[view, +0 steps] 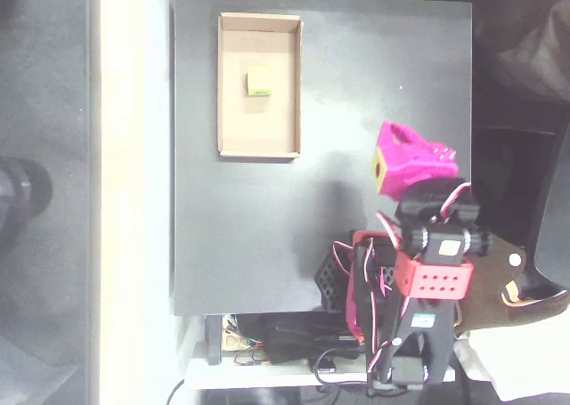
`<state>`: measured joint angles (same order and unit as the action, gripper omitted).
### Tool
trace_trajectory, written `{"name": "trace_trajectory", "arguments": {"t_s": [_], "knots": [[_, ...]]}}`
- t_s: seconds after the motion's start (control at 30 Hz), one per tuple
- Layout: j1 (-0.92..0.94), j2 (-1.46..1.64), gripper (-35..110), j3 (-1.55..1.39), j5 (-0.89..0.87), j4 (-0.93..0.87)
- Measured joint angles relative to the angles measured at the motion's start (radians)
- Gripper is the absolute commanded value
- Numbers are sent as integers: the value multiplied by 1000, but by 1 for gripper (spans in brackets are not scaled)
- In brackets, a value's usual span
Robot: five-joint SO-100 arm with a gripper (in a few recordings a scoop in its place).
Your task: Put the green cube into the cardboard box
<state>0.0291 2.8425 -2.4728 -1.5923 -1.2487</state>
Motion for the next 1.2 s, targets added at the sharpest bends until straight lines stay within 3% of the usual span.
{"name": "trace_trajectory", "arguments": {"t_s": [0.47,0.73,1.2], "knots": [[3,305,1,-433,0,98],[2,379,1,-560,276,98],[0,495,1,-672,310,84]]}}
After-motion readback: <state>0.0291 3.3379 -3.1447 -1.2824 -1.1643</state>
